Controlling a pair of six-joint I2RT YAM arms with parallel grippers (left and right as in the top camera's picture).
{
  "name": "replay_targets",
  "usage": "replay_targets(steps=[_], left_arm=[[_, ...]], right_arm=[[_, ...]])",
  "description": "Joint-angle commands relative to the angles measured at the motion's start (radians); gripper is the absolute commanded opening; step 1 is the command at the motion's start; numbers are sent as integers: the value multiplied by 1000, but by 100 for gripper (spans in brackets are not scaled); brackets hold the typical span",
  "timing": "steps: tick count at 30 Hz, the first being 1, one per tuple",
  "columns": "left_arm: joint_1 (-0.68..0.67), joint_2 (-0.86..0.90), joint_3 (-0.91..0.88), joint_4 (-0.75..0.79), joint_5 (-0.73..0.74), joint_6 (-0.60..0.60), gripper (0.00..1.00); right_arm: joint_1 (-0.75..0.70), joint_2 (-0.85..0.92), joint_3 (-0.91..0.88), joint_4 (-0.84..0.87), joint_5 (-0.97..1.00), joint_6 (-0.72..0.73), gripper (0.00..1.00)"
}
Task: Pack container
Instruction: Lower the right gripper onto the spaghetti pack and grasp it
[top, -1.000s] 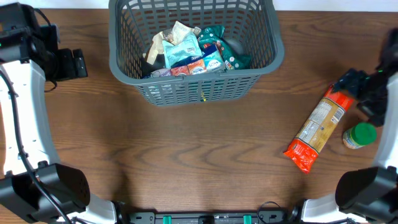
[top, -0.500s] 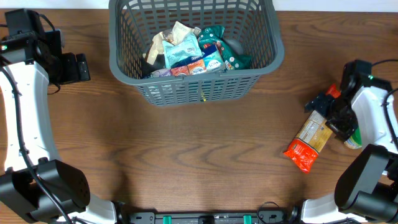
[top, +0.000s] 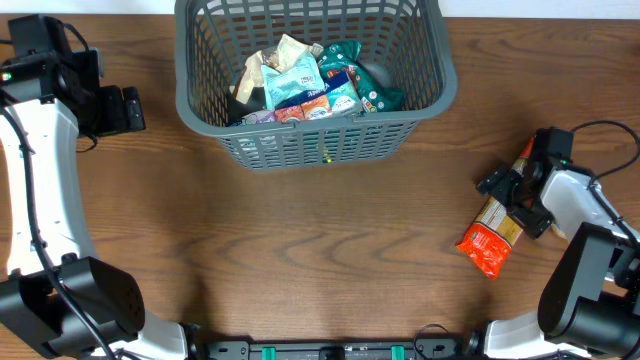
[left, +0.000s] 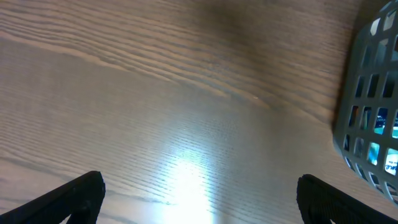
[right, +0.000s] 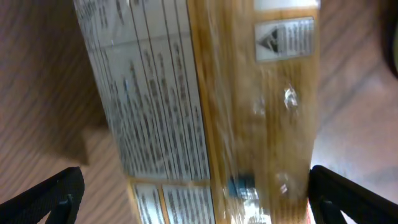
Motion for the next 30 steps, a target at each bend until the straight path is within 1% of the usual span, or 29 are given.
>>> replay_targets(steps=[1,6,7,9,10,12,15,16,18,20,23,25,27,30], left_arm=[[2,7,-3,-11,-1,6,99],[2,7,-3,-16,-1,6,99],[2,7,-3,-16,-1,6,99],[2,7,-3,-17,-1,6,99],[2,7,-3,-17,-1,6,99],[2,7,-3,-17,-1,6,99],[2,7,-3,-17,-1,5,99],[2,7,-3,-17,-1,5,99],[2,7,-3,-19,-1,5,99],[2,7,-3,-22,-1,5,99],[2,7,-3,-24,-1,5,98],[2,7,-3,-24,-1,6,99],[2,7,-3,-24,-1,6,99],[2,7,-3,-24,-1,6,99]], right_arm=[[6,-6,-32,51,5,-43,99],[6,-6,-56,85,28,-48,99],[6,-6,-60,91,28,-54,98],[6,-6,-65,97,29,-54,92],[6,-6,-68,99,29,-58,78],[6,-6,-69,97,29,-58,59],[6,-6,-69,98,29,-58,41],[6,-6,-69,98,29,-58,30],[6,-6,-69,98,29,-58,13],[6,-6,-69,101,28,-58,1],[6,-9,-58,104,28,-58,1],[7,-20,-21,97,19,-88,1],[8,-48,43,68,-6,-130,1],[11,-107,198,-16,-51,-209,1]])
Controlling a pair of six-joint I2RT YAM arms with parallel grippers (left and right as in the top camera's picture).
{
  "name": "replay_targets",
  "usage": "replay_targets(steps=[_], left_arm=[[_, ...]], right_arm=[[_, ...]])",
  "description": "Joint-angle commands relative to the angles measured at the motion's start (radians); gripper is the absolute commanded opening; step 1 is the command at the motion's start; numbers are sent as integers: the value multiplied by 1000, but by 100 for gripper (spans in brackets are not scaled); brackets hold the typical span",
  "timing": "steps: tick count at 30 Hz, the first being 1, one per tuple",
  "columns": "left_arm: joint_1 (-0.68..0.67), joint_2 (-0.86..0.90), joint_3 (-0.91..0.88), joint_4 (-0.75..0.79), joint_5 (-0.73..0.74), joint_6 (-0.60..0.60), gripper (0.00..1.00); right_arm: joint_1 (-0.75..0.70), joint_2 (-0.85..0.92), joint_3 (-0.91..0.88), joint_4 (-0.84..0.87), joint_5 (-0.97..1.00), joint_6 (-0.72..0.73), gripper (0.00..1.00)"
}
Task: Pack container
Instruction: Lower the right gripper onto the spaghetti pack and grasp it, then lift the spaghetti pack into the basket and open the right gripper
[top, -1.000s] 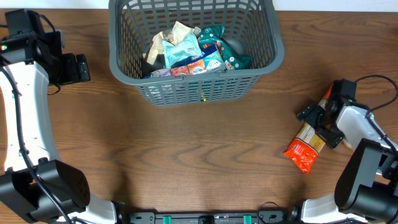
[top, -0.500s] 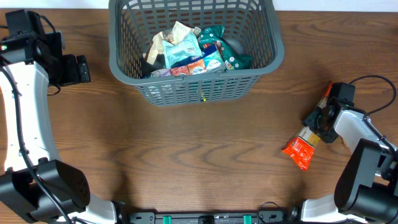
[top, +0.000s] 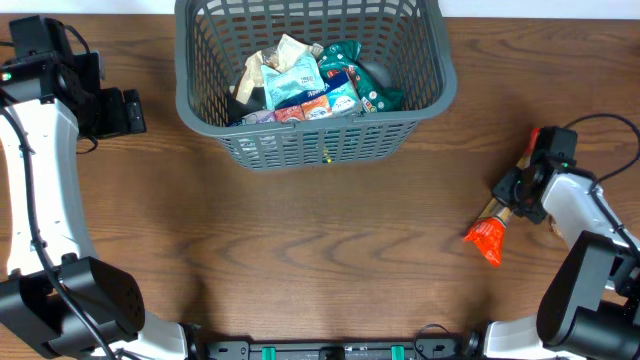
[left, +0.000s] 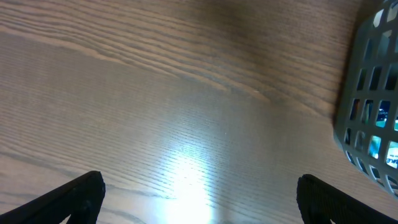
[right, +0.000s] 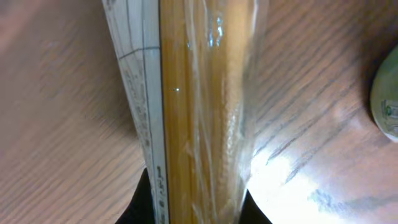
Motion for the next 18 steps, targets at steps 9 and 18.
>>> replay_targets(steps=[9,18], left_arm=[[2,7,-3,-5,-1,6,99],[2,7,-3,-6,-1,6,99]], right_arm=[[113,-177,726,-225,-220,-481,1],[425,-177,996,-285,-339,-1217,1]])
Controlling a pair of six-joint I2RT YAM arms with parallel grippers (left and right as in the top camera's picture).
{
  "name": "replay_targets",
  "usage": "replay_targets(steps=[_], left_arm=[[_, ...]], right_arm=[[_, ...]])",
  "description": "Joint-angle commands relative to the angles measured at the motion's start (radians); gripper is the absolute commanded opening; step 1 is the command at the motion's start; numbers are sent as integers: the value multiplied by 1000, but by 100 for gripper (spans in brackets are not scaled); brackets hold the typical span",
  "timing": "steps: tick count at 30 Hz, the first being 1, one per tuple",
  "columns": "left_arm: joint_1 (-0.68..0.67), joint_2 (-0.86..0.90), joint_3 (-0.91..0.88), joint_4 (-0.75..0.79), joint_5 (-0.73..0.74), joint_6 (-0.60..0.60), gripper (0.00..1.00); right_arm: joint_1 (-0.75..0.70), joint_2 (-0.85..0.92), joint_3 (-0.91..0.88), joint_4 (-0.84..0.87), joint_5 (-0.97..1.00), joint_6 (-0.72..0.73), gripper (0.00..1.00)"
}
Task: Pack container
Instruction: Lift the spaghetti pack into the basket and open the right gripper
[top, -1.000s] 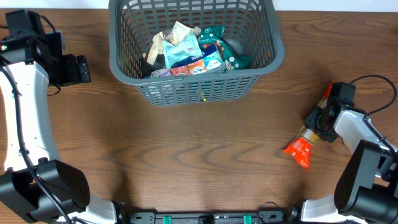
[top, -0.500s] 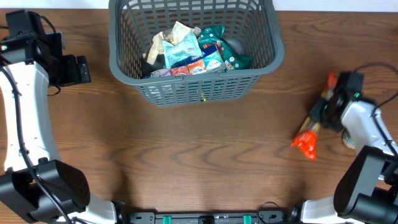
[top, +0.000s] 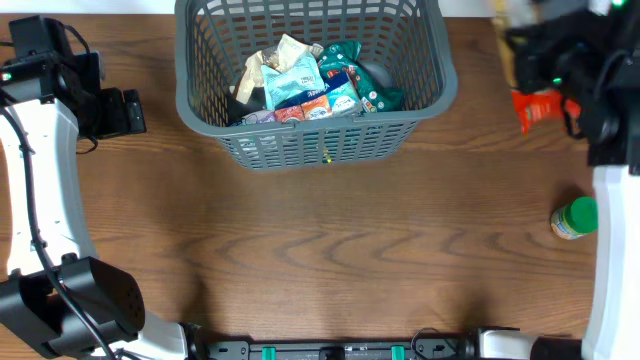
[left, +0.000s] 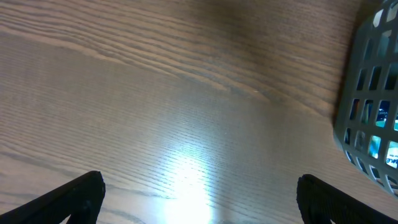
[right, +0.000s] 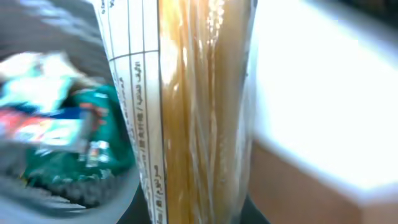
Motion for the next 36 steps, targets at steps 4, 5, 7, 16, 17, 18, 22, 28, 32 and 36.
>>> replay_targets(steps=[4,5,7,16,17,18,22,28,32,36], left_arm=[[2,7,-3,-15,-1,5,99],[2,7,-3,-16,-1,5,99],[2,7,-3,-16,-1,5,99],[2,7,-3,-16,-1,5,99],[2,7,-3,-16,-1,5,98],[2,7,-3,-16,0,5,99],[1,7,-3,-16,0,5,99],[1,7,-3,-16,0,5,99],[1,7,-3,-16,0,5,99],[1,7,-3,-16,0,5,99]], right_arm=[[177,26,34,139,-75,-393,1],[195,42,34,159,-75,-406,1],[223,80,34,180,-75,-444,1],[315,337,34,195,-112,-520,1],[325,360,34,198,-115,-520,1],[336,381,34,199,-117,-520,1],[375,448,34,195,-119,-519,1],[396,521,34,173,-119,-510,1],[392,558,34,132,-118,-509,1],[389,569,34,86,-115,-508,8]])
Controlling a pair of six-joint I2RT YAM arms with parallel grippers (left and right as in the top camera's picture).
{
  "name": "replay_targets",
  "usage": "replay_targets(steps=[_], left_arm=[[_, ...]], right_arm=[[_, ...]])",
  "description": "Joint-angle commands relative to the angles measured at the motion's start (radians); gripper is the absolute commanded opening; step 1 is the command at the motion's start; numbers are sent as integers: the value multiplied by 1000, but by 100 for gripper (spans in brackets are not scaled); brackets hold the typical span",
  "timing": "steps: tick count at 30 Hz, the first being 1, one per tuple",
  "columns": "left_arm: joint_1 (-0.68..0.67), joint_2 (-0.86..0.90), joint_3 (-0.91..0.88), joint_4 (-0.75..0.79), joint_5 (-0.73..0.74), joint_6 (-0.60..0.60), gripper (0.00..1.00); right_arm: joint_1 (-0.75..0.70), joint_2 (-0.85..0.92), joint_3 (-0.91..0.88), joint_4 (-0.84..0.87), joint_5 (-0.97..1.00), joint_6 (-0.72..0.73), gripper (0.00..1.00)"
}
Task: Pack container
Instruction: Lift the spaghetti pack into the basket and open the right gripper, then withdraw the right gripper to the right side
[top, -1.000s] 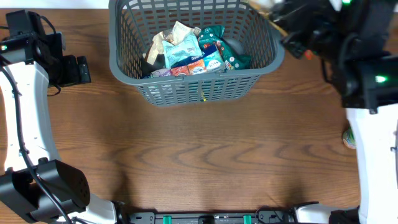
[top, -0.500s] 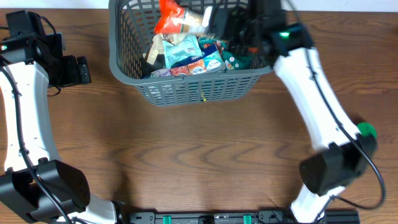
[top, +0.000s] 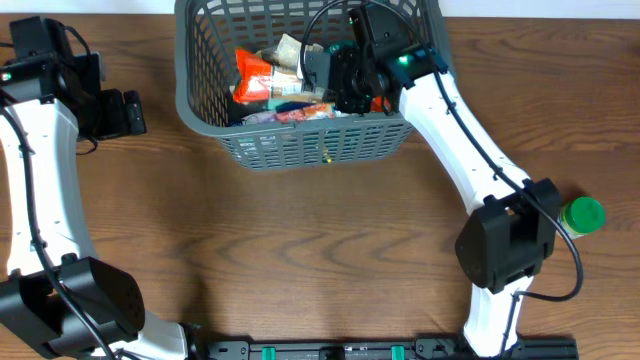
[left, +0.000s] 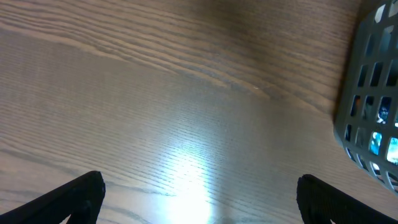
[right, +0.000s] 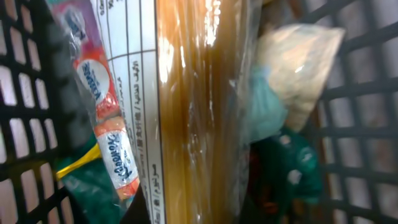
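Note:
The grey basket (top: 425, 95) stands at the table's far middle, holding several snack packets (top: 290, 55). My right gripper (top: 338, 78) reaches inside it, shut on a long clear pack of spaghetti (top: 285, 82) whose orange end (top: 250, 72) points left over the packets. In the right wrist view the spaghetti pack (right: 199, 106) fills the middle, with the basket's wall (right: 25, 93) and packets behind it. My left gripper (top: 128, 110) stays open over bare table, left of the basket (left: 373, 106), nothing between its fingers (left: 74, 196).
A jar with a green lid (top: 583, 213) stands on the table at the far right. The table's wood (top: 320, 250) stretches in front of the basket. The left arm's white links run down the left edge.
My right gripper, then held high to the right of the basket with the spaghetti pack, is now inside the basket with the pack lying across the packets. The left arm has not moved.
The right gripper was open around the spaghetti pack lying on the table at the right. Then it was shut on it there. Then it held the pack up beside the basket, uncovering a green-lidded jar. Now the pack is in the basket, still gripped.

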Motion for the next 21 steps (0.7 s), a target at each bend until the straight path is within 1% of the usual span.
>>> replay_targets(steps=[1,2,3,5,8,11,12,14,17,19,21], left_arm=[[1,7,-3,-5,0,5,99],[1,7,-3,-5,0,5,99],[1,7,-3,-5,0,5,99],[1,7,-3,-5,0,5,99],[1,7,-3,-6,0,5,99],[1,7,-3,-6,0,5,99],[1,7,-3,-5,0,6,99],[1,7,-3,-5,0,6,99],[1,7,-3,-5,0,5,99],[1,7,-3,-5,0,5,99],[1,7,-3,-5,0,5,99]], right_arm=[[-3,-2,31,-11,-43,5,16],[-3,-3,31,-14,-43,6,45],[-3,-5,31,-17,-43,14,57],[-2,-12,32,-17,-43,59,64],[-3,-46,35,-19,-41,92,69],[-7,-100,65,-5,-40,131,79],[-11,-115,83,1,-40,150,83],[-31,-153,141,10,-40,222,91],[-76,-199,230,13,-40,352,96],[-119,-223,283,13,-31,459,96],[-182,-246,326,11,40,641,95]])
